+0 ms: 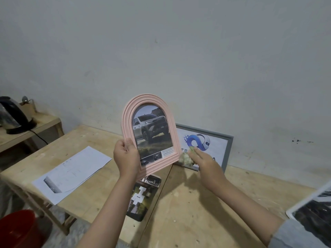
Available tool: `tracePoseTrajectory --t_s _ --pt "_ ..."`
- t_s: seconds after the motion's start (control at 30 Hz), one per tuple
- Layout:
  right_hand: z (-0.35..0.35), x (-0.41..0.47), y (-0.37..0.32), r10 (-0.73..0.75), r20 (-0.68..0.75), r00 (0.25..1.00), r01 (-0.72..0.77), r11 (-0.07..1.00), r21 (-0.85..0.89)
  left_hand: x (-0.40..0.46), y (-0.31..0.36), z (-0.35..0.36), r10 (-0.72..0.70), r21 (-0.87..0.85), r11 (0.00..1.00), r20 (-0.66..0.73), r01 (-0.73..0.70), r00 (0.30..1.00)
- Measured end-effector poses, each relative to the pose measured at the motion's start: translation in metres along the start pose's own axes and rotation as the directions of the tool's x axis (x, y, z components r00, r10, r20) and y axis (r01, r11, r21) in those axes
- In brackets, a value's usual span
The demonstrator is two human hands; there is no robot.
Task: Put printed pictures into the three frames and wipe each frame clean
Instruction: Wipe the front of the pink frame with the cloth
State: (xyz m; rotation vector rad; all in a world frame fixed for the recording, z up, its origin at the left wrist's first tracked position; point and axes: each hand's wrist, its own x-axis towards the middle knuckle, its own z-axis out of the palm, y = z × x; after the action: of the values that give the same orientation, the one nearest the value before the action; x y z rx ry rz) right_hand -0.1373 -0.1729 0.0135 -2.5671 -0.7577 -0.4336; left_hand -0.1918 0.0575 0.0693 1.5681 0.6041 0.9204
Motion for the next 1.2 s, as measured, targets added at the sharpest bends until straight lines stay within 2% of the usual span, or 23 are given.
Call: tracePoseTrajectory --t_s 0.07,0.13,0.23,0.37,0.57,0.73,0.83,0.97,1.03,1.13,1.2 --pt "0.001 0.006 0.002 0.115 -0.106 0.988 -0.099 0.984 0.147 -0.009 0.001 0.004 -0.041 -0.016 0.999 0.019 0.041 0.999" --pt "0.003 0.011 -0.001 0.177 -0.145 0.973 -0.141 0.963 0.229 -0.02 0.001 0.009 -0.122 -0.061 0.99 0.052 0.126 0.991" --pt "0.011 0.011 -0.008 0.229 -0.068 0.971 -0.205 0.945 0.256 -0.035 0.001 0.018 -0.187 -0.09 0.976 0.118 0.198 0.975" --pt "0.024 0.006 -0.019 0.27 -0.096 0.958 -0.23 0.925 0.302 -0.052 0.005 0.025 -0.213 -0.121 0.966 0.134 0.229 0.968" --pt "0.038 -0.016 -0.048 0.204 -0.107 0.973 -0.135 0.883 0.45 -0.061 0.004 0.027 -0.231 -0.155 0.958 0.082 0.241 0.97" --pt "0.042 -0.034 -0.068 0.114 -0.12 0.986 -0.021 0.806 0.592 -0.055 -0.005 0.027 -0.228 -0.162 0.958 0.068 0.236 0.971" --pt "0.037 -0.04 -0.071 0.042 -0.042 0.998 -0.003 0.731 0.683 -0.05 -0.005 0.027 -0.213 -0.157 0.963 0.056 0.219 0.975" --pt "0.015 -0.035 -0.06 -0.065 0.211 0.975 -0.12 0.647 0.753 -0.042 -0.011 0.022 -0.25 -0.161 0.954 0.044 0.254 0.967" --pt "0.001 -0.026 -0.05 -0.118 0.274 0.954 -0.145 0.618 0.772 -0.039 -0.015 0.023 -0.289 -0.175 0.94 0.053 0.294 0.956" --pt "-0.022 -0.005 -0.044 -0.087 0.217 0.972 -0.131 0.565 0.815 -0.037 -0.017 0.023 -0.304 -0.218 0.92 0.13 0.327 0.944" --pt "-0.036 0.013 -0.045 -0.013 0.099 0.995 -0.072 0.587 0.806 -0.039 -0.016 0.023 -0.282 -0.226 0.919 0.199 0.324 0.939"
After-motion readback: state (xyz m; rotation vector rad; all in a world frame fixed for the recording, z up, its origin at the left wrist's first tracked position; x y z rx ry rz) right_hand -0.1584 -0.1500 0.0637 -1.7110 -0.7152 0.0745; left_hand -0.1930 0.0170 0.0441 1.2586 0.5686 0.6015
